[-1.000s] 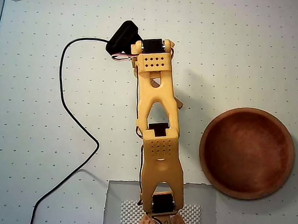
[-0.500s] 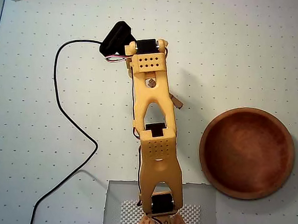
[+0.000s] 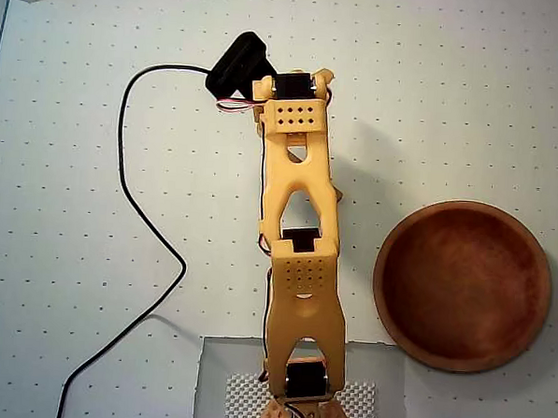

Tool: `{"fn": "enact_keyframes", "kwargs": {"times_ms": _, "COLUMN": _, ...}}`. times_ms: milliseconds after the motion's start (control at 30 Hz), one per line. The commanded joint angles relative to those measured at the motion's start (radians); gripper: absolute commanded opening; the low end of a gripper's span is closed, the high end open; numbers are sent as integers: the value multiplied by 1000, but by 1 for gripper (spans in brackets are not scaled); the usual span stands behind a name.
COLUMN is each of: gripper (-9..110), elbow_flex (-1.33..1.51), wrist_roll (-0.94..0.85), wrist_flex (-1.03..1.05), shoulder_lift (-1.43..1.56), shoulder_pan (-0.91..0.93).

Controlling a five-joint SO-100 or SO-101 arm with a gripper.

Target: Grasp a clothespin and put it in the bowl.

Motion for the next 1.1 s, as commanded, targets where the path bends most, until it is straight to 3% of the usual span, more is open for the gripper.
{"fn": "enact_keyframes", "kwargs": {"times_ms": 0, "gripper": 43, "elbow_flex": -72, "wrist_roll": -6, "wrist_flex": -14, "shoulder_lift": 21, "shoulder_pan": 3}}
{"fn": "enact_keyframes", "kwargs": {"times_ms": 733, "gripper": 43, "elbow_flex": -72, "wrist_roll": -8, "wrist_flex": -2, "shoulder_lift": 104, "shoulder_pan": 6}}
{"fn": "enact_keyframes", "kwargs": {"times_ms": 1067, "gripper": 43, "elbow_flex": -63, "wrist_roll": -140, "wrist_flex": -2, "shoulder_lift": 252, "shoulder_pan": 8}}
